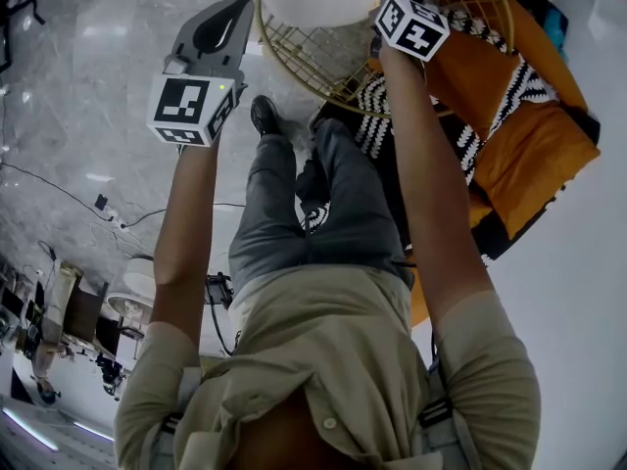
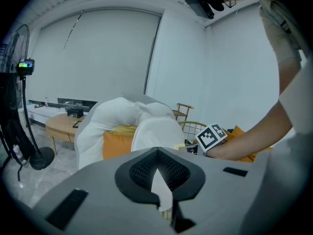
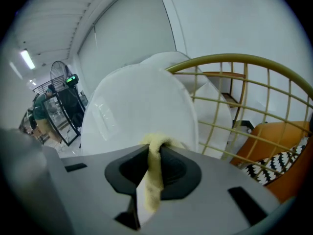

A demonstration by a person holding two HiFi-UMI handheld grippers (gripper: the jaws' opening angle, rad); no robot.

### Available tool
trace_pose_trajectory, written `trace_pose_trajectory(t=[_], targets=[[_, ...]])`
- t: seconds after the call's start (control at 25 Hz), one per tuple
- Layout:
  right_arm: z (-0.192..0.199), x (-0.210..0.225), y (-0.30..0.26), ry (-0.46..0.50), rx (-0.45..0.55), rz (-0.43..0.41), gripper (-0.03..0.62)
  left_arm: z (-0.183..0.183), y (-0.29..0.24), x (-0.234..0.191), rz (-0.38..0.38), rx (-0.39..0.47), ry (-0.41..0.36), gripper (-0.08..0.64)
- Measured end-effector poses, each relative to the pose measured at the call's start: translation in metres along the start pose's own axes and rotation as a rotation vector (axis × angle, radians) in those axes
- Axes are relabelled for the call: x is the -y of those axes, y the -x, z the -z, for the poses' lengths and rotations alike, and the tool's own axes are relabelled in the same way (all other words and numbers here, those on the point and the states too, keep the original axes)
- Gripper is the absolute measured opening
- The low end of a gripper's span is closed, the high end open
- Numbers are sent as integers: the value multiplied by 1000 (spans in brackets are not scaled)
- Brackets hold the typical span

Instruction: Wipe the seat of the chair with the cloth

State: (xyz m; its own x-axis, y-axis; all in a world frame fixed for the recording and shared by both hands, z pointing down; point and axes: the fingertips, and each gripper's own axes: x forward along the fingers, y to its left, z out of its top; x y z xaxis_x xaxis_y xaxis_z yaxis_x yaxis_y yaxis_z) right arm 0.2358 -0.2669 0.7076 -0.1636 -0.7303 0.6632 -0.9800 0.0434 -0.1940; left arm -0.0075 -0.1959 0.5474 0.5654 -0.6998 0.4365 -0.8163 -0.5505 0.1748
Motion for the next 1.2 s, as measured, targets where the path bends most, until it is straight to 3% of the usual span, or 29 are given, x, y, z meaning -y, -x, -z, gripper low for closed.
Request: trace_pose_trajectory(t=[0.16,0.36,0.52,0.88,1.0,1.2], targets=[[14,-72,-23,27,-31,-102,61,11,23,-24,-47,0,20,9],[26,-187,-42,115,-57,-300,61,27,51,-45,-93,-1,43,9],[33,-233,-44,158,-66,-360,61,39,65,-57,-112,0,65,9],[32,-220,-40,192,-56,-354,61,38,55,-57,-86,0,67,9],[32,-188,-40,172,-57,-304,61,36,43,-49,-68,-8,59,9],[33,-95,-39,125,-86,-176,61,30,22,-32,-35,-17,48,9]])
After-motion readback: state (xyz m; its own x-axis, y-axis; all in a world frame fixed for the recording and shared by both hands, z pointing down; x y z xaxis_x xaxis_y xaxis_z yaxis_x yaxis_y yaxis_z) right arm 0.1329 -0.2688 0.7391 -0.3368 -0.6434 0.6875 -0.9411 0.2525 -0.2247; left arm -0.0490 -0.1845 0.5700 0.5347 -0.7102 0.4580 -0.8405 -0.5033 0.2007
